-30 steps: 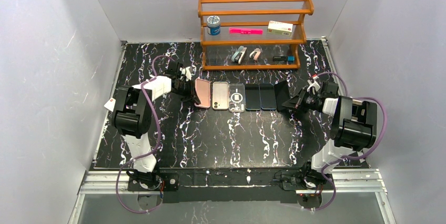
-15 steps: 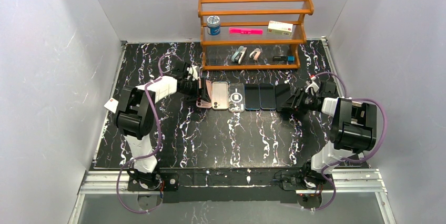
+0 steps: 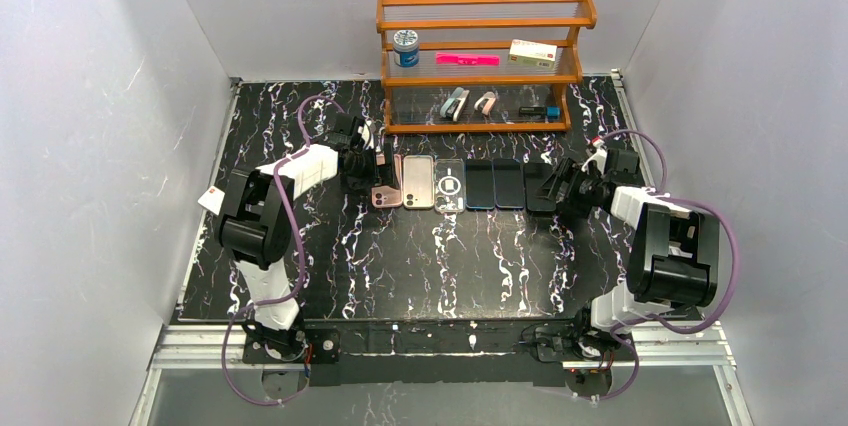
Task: Take the phone out of the phone case
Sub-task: Place the phone case at the center of the board, then reset both arms
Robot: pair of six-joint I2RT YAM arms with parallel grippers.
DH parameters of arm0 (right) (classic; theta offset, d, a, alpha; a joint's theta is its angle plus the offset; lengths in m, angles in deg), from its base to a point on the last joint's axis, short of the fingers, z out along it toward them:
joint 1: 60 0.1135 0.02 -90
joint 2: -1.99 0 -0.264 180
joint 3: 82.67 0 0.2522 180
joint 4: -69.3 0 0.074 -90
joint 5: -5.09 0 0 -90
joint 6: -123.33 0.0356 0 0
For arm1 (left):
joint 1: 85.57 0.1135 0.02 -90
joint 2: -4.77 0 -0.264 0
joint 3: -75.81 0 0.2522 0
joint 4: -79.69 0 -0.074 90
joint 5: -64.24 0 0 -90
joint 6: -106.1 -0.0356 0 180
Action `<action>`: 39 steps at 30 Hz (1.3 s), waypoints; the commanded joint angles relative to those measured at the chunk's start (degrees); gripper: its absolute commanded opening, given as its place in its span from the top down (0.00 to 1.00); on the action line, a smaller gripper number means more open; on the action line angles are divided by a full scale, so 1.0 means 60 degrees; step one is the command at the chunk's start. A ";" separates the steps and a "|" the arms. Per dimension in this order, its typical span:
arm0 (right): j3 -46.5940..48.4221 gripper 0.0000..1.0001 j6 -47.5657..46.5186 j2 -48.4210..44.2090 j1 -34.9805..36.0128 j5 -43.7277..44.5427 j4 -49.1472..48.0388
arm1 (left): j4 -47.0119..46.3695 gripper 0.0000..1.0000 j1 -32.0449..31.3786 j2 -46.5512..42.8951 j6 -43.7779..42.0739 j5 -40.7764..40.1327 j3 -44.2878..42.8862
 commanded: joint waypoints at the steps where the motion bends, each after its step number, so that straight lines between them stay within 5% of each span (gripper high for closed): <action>1: 0.0357 0.12 -0.0234 0.0004 0.0263 0.2032 0.0699 | 0.0972 0.02 0.0125 0.0448 -0.0232 -0.1255 0.0409; 23: 0.1703 0.09 -0.0546 0.1057 0.1509 0.1750 0.0587 | 0.0463 0.02 -0.0259 0.1064 -0.1141 0.0350 -0.0134; 30: 0.1664 0.01 -0.0069 -0.0834 0.1509 0.2097 0.1427 | 0.0668 0.02 -0.0274 -0.0497 -0.1484 -0.0168 0.0229; 39: 0.1258 0.01 0.0914 -0.5782 0.1509 0.4083 0.2928 | 0.1242 0.02 -0.0276 -0.5469 -0.0788 -0.2984 0.1487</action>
